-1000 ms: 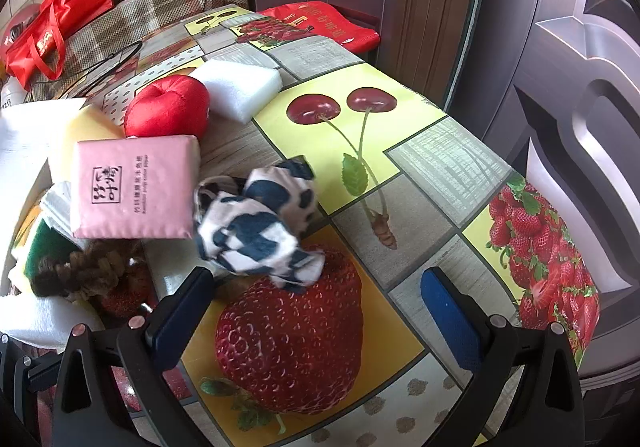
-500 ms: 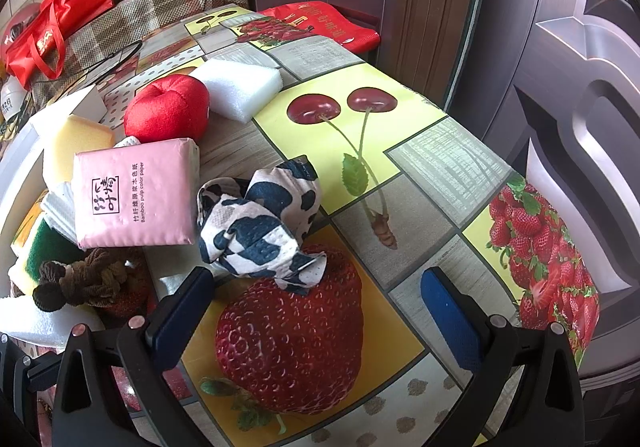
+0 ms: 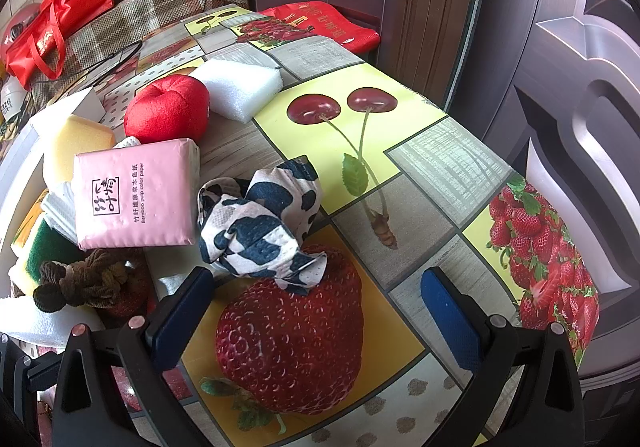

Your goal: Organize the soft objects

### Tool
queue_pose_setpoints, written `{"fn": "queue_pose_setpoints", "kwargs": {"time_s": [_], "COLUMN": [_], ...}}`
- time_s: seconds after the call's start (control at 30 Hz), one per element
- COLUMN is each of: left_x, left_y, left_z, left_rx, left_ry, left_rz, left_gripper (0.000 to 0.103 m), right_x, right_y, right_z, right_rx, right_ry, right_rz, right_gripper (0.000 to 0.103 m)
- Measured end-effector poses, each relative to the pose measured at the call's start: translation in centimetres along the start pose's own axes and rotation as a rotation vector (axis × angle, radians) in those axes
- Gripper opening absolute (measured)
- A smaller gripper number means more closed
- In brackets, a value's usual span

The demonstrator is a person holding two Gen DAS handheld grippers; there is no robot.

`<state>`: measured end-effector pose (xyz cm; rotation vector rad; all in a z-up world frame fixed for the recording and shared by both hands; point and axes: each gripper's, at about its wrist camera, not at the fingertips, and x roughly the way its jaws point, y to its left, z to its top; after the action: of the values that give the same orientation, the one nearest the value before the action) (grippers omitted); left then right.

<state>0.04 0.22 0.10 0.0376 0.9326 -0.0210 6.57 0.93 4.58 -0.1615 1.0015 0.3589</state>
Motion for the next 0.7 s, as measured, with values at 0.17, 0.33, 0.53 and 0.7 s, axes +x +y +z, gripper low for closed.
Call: {"fn": "queue_pose_setpoints", "kwargs": {"time_s": [0.17, 0.33, 0.53, 0.7], "left_x": [0.0, 0.0, 0.0, -0.04], "left_y": [-0.01, 0.0, 0.02, -0.26], "left_z": [0.0, 0.0, 0.0, 0.08], "left_rx": [0.0, 0.0, 0.0, 0.003], "left_ry": [0.0, 0.0, 0.0, 0.0], "left_rz": [0.0, 0.0, 0.0, -0.004], "left_gripper": [0.102, 0.102, 0.102, 0.102], "right_x": [0.0, 0.0, 0.0, 0.0], "right_y": [0.01, -0.02, -0.01, -0.03], "right_z": [0.0, 0.0, 0.0, 0.0], "right_rx": [0.0, 0.0, 0.0, 0.0], "right_ry": [0.0, 0.0, 0.0, 0.0], "right_rz": [0.0, 0.001, 0.0, 0.001], "right_gripper": [0.103, 0.103, 0.103, 0.103]}}
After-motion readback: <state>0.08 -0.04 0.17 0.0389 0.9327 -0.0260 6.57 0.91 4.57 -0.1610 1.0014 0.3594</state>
